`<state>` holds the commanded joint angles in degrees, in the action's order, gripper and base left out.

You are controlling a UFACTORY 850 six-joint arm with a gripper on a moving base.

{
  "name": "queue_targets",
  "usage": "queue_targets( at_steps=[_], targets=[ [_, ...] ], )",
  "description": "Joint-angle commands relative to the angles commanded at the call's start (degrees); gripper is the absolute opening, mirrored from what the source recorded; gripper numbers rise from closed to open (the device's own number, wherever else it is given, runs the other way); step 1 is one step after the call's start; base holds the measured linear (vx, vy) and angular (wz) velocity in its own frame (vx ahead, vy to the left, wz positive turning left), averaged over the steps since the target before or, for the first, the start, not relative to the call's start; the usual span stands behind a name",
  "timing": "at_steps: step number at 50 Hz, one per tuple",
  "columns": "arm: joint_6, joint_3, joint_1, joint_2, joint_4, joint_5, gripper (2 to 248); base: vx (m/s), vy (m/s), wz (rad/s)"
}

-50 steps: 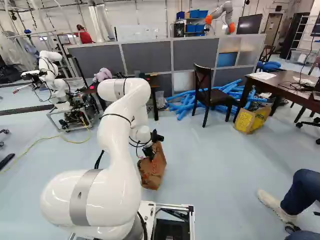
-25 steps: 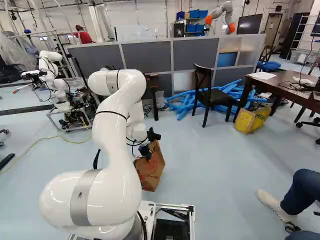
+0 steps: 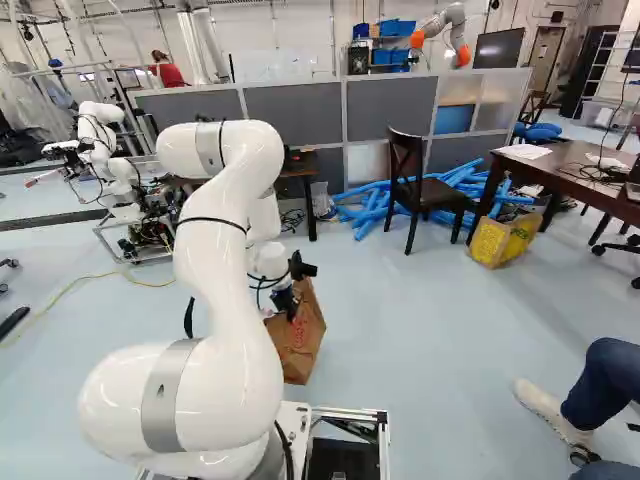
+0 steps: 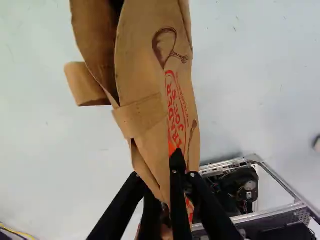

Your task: Pick up the bag on the ground and place it on the table

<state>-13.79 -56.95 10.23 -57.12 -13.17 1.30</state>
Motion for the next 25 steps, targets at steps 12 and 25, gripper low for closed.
queue_targets(
  at_steps=[12, 25],
  targets=[
    [0.0, 2.8, 0.5, 3.1, 0.0, -0.4, 25, 0.000, 0.000, 0.000],
    [0.0, 6.0, 1.2, 6.6, 0.0, -0.9, 25, 0.000, 0.000, 0.000]
  ],
)
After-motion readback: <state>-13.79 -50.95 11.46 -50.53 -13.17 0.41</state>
